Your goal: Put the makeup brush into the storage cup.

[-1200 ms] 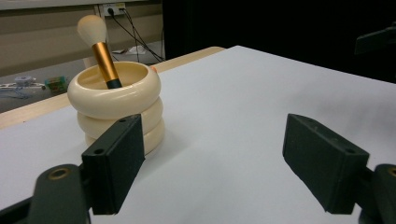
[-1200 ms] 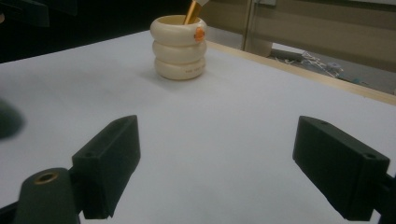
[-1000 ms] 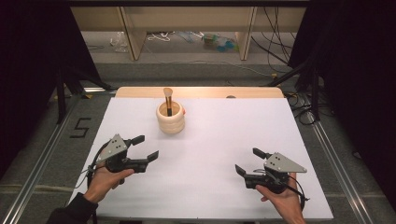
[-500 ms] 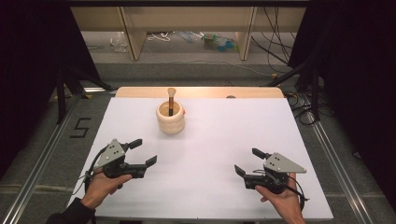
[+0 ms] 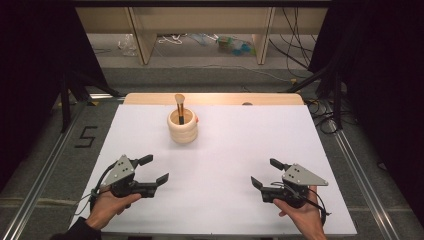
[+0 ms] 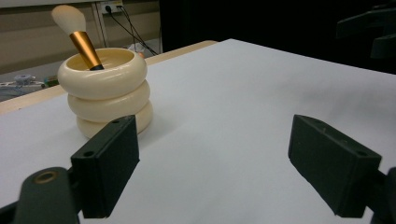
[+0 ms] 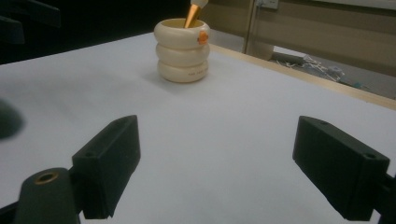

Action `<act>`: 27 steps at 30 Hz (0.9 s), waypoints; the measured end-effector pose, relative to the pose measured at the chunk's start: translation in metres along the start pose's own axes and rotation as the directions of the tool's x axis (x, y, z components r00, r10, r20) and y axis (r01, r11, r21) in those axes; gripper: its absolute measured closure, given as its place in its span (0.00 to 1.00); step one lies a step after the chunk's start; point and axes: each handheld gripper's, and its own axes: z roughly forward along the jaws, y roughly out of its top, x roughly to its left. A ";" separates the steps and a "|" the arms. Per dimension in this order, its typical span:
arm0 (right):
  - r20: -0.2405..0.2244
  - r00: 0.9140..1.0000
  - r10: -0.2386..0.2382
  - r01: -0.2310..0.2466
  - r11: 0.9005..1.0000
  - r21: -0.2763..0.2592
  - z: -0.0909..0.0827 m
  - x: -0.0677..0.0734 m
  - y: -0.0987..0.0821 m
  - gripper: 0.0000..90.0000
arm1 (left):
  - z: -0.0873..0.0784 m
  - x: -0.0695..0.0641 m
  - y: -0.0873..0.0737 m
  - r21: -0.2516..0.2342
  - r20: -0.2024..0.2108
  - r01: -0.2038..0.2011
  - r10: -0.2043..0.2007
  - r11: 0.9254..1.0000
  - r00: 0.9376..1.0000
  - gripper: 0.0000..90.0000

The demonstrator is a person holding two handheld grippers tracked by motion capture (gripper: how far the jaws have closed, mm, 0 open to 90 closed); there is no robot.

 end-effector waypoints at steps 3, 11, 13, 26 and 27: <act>-0.004 1.000 -0.002 0.002 1.000 0.008 0.000 0.000 0.000 0.17 | -0.001 -0.002 -0.001 0.002 -0.001 0.000 0.000 1.000 1.000 0.18; -0.018 1.000 0.016 -0.016 1.000 0.020 -0.001 0.001 0.000 0.17 | -0.002 -0.003 -0.003 0.007 -0.005 0.001 -0.001 1.000 1.000 0.18; -0.016 1.000 0.016 -0.015 1.000 0.020 -0.001 0.001 0.000 0.17 | -0.001 -0.003 -0.003 0.005 -0.006 0.002 -0.002 1.000 1.000 0.18; -0.020 1.000 0.013 -0.013 1.000 0.021 0.000 0.002 0.000 0.17 | -0.002 -0.003 -0.002 0.000 -0.006 -0.006 0.006 1.000 1.000 0.18; -0.022 1.000 0.016 -0.016 1.000 0.016 0.000 0.002 0.000 0.17 | -0.002 -0.004 -0.002 -0.001 -0.005 -0.001 0.001 1.000 1.000 0.18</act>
